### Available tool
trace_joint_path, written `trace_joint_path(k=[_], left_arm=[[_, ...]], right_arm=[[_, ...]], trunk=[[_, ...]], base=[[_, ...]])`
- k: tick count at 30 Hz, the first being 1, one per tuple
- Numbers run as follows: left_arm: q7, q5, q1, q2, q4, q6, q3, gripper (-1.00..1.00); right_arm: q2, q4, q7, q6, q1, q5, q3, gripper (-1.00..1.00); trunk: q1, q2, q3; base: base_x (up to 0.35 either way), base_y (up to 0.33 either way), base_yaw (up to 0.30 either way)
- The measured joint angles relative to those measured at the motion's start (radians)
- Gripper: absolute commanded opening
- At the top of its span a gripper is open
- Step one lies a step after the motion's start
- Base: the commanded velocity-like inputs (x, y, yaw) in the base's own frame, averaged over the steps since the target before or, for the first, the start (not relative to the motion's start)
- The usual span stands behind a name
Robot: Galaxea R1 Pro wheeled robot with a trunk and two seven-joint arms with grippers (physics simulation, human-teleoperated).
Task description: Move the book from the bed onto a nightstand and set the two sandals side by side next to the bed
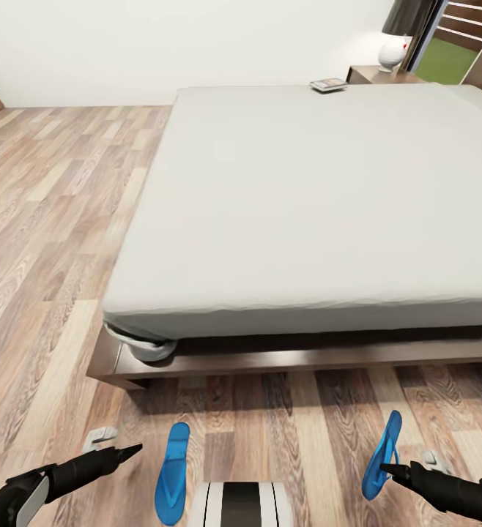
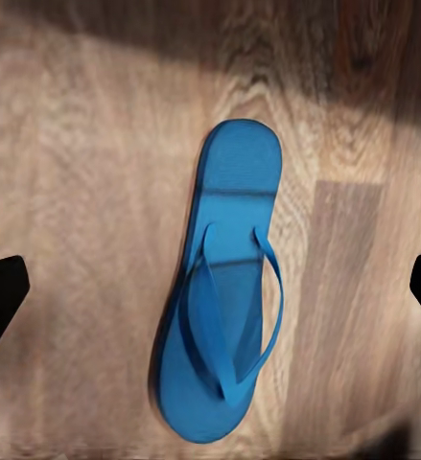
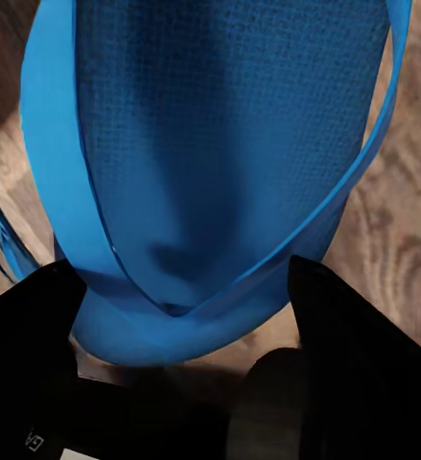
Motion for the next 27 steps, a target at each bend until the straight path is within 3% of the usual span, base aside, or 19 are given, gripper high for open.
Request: trace_joint_path(k=[4,13,16,19,21,23,27], left_arm=[[0.0,0.001,0.0,0.0,0.0,0.0,0.001,1.0],[0.001,0.002,0.0,0.001,0.0,0.0,0.001,1.0],[0.001,0.002,0.0,0.001,0.0,0.0,0.001,1.0],[0.001,0.002,0.0,0.0,0.0,0.0,0.001,1.0],[0.001,0.002,0.0,0.0,0.0,0.0,0.001,1.0],[0.003,0.002,0.0,0.0,0.0,0.0,0.001,1.0],[0.005,0.002,0.0,0.0,0.0,-0.001,0.001,1.0]], right_arm=[[0.001,-0.07,-0.062,-0.001,0.0,0.005,0.001,-1.0],[0.004,-0.169,-0.41,0.004,0.0,0.007,0.005,-1.0],[0.006,-0.226,-0.602,0.005,0.0,0.031,0.007,-1.0],[0.01,-0.237,-0.8,0.006,-0.002,0.093,0.008,-1.0],[0.037,-0.238,-0.911,0.013,-0.003,0.11,0.009,-1.0],[0.08,-0.239,-1.016,0.041,-0.004,0.157,0.008,-1.0],[0.107,-0.24,-1.061,0.067,-0.005,0.196,0.008,-1.0]], trunk=[[0.0,0.0,0.0],[-0.001,0.0,0.0],[-0.001,0.0,0.0],[-0.001,0.0,0.0],[0.0,0.0,0.0],[0.0,0.0,0.0],[-0.001,0.0,0.0]], base=[[-0.238,0.139,0.0],[-0.036,0.023,0.0],[0.0,0.0,0.0],[0.0,0.0,0.0],[0.0,0.0,0.0],[0.0,0.0,0.0],[0.0,0.0,0.0]])
